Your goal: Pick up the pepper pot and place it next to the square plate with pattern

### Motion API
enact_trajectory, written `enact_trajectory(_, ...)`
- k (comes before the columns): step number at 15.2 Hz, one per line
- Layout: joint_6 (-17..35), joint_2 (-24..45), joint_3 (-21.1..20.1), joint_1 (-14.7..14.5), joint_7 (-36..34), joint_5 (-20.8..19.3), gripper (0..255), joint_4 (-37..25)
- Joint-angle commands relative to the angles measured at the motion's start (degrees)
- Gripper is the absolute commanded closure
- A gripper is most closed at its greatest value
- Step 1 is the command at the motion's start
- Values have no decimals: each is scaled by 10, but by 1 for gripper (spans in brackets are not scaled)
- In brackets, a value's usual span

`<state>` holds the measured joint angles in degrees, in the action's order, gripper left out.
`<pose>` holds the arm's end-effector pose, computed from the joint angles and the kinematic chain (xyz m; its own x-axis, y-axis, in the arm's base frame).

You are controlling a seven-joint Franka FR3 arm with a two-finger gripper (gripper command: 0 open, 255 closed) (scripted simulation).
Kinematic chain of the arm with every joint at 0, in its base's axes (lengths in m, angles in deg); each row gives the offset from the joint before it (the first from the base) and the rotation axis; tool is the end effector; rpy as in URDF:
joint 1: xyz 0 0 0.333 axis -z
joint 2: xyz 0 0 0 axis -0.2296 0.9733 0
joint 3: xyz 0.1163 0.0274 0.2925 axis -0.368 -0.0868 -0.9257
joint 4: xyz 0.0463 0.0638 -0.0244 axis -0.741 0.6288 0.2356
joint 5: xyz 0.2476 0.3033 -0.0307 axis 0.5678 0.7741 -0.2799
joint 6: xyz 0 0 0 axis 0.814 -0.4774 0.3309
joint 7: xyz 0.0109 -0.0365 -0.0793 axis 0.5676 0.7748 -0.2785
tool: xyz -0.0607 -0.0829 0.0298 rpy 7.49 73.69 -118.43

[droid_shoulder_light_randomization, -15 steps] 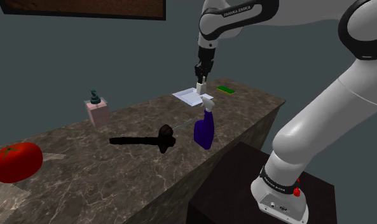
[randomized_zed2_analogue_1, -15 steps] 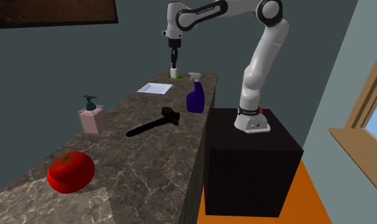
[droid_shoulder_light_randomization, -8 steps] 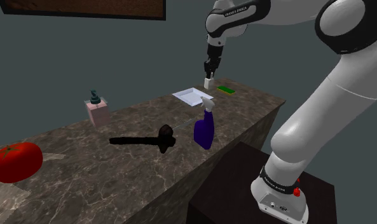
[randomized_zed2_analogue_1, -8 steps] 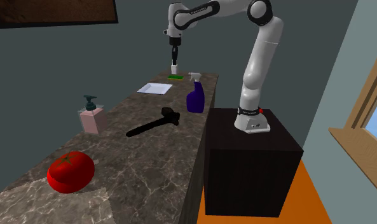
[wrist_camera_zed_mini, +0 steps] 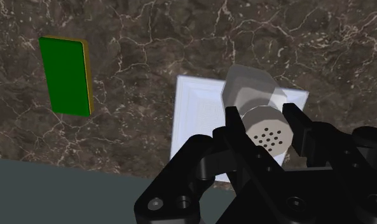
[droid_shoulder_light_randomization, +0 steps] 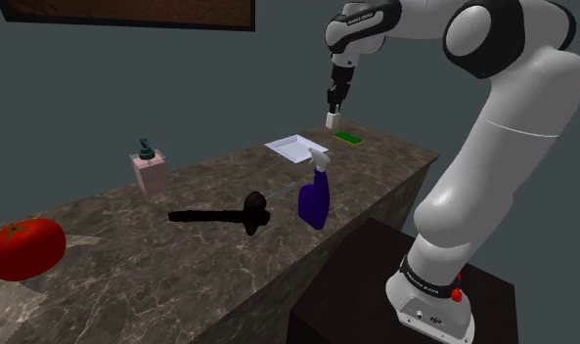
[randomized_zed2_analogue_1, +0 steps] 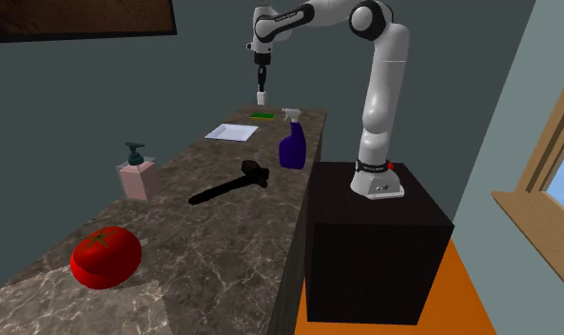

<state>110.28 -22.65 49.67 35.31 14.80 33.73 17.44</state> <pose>0.4747 -0.3115 0.5227 0.9983 -0.0019 0.0585 -0.0048 -0.9988 0.0486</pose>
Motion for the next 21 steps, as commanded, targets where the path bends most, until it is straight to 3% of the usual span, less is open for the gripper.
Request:
enact_trajectory(1, -7, 29, 13, 12, 28, 8, 255, -36)
enact_trajectory(3, -16, 63, 24, 26, 55, 19, 255, -77)
enact_trajectory(21, 117, 90, 22, 27, 60, 27, 255, 29)
